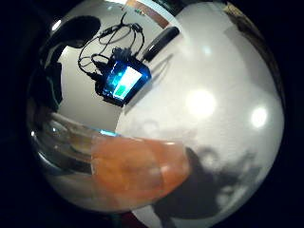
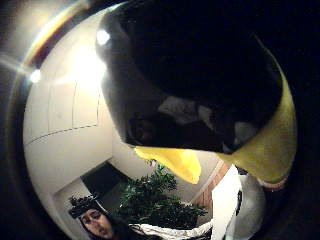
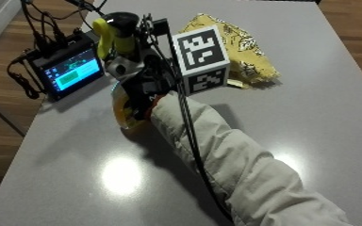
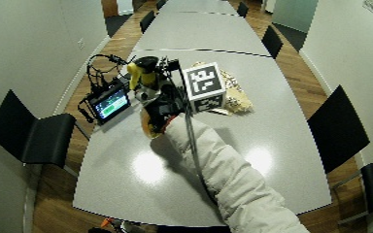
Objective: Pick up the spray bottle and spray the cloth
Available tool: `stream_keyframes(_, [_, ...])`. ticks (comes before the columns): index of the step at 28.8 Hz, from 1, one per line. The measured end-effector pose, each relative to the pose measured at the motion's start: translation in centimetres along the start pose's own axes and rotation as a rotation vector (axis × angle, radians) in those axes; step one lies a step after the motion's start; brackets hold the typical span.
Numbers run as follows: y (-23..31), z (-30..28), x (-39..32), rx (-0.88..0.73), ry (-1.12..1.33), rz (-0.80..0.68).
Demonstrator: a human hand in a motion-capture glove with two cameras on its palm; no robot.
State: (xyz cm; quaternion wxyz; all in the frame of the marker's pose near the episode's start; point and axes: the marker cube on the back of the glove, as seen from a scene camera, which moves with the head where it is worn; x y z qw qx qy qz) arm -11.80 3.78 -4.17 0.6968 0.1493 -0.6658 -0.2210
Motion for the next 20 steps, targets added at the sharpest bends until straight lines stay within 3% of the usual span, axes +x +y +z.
stream_keyframes(12, [1.6,1.5,1.3,-0.062,0.039,-0.035])
stream_keyframes(20, [6.4,-2.1,0.6,-0.238,-0.06,0.126])
